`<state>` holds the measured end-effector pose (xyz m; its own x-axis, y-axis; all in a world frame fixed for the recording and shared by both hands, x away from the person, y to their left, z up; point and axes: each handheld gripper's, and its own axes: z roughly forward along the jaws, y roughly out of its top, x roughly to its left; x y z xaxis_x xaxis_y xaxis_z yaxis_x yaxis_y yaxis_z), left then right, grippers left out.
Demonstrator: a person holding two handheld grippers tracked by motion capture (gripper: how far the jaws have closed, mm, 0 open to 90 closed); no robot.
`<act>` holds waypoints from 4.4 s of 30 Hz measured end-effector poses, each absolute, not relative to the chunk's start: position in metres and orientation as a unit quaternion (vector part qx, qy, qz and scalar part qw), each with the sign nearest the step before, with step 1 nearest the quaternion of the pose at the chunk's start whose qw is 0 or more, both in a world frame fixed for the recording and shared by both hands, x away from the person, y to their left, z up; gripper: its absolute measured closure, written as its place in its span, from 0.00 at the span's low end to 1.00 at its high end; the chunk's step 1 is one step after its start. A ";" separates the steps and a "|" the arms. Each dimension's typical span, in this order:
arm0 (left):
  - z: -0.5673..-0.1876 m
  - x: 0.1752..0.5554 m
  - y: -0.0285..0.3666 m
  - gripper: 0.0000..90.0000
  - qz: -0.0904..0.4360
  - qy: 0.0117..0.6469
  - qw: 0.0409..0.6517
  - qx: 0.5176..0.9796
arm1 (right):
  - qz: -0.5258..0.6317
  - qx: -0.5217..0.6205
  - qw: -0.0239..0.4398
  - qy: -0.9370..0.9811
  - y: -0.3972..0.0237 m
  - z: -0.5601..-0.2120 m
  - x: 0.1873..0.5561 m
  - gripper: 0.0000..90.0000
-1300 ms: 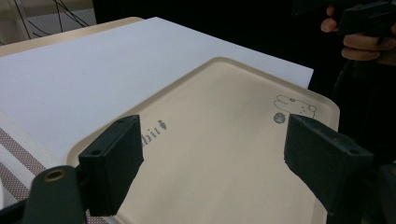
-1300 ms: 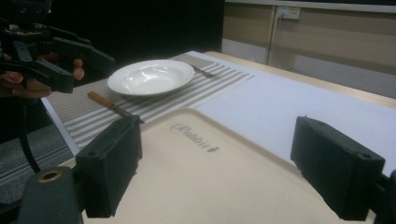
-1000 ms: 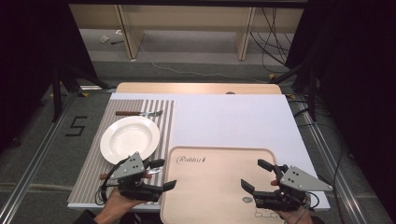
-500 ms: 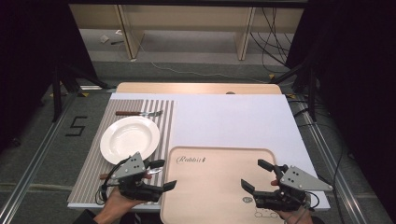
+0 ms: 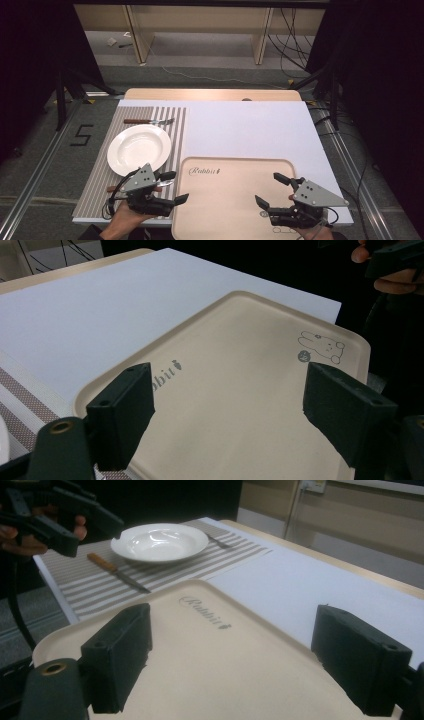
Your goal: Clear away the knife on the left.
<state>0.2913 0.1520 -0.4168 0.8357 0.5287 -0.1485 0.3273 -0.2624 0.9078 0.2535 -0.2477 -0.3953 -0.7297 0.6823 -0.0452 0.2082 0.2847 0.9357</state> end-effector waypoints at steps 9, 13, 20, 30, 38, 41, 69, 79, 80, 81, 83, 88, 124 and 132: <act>-0.416 0.291 0.153 0.23 0.095 0.271 0.543 0.789 | 0.516 0.273 0.225 0.780 -0.243 -0.396 0.251 0.19; -0.415 0.291 0.154 0.23 0.099 0.274 0.544 0.787 | 0.517 0.274 0.225 0.779 -0.243 -0.396 0.252 0.19; -0.407 0.296 0.170 0.23 0.122 0.302 0.561 0.761 | 0.520 0.275 0.224 0.777 -0.244 -0.395 0.251 0.19; -0.403 0.303 0.189 0.23 0.141 0.328 0.565 0.743 | 0.524 0.277 0.226 0.773 -0.245 -0.395 0.251 0.19; -0.402 0.311 0.202 0.23 0.157 0.350 0.561 0.734 | 0.529 0.280 0.224 0.769 -0.246 -0.394 0.251 0.19; -0.402 0.315 0.206 0.23 0.162 0.358 0.558 0.731 | 0.530 0.280 0.225 0.768 -0.246 -0.394 0.251 0.19; -0.409 0.364 0.234 0.23 0.188 0.418 0.459 0.761 | 0.538 0.289 0.222 0.760 -0.249 -0.395 0.254 0.19; -0.414 0.386 0.243 0.22 0.173 0.449 0.366 0.796 | 0.538 0.293 0.222 0.759 -0.249 -0.396 0.255 0.19; -0.414 0.386 0.243 0.22 0.173 0.446 0.362 0.800 | 0.538 0.293 0.222 0.758 -0.249 -0.396 0.255 0.19; -0.415 0.386 0.242 0.22 0.169 0.444 0.359 0.803 | 0.538 0.293 0.222 0.758 -0.249 -0.396 0.255 0.19; -0.414 0.386 0.241 0.22 0.164 0.437 0.355 0.810 | 0.539 0.293 0.221 0.758 -0.249 -0.396 0.255 0.19; -0.415 0.386 0.239 0.22 0.158 0.431 0.344 0.819 | 0.539 0.293 0.221 0.758 -0.249 -0.396 0.255 0.19; -0.424 0.359 0.233 0.27 0.012 0.306 0.174 0.936 | 0.538 0.293 0.221 0.759 -0.249 -0.396 0.255 0.19; -0.434 0.362 0.240 0.27 0.011 0.323 0.139 0.936 | 0.537 0.292 0.221 0.760 -0.249 -0.396 0.255 0.19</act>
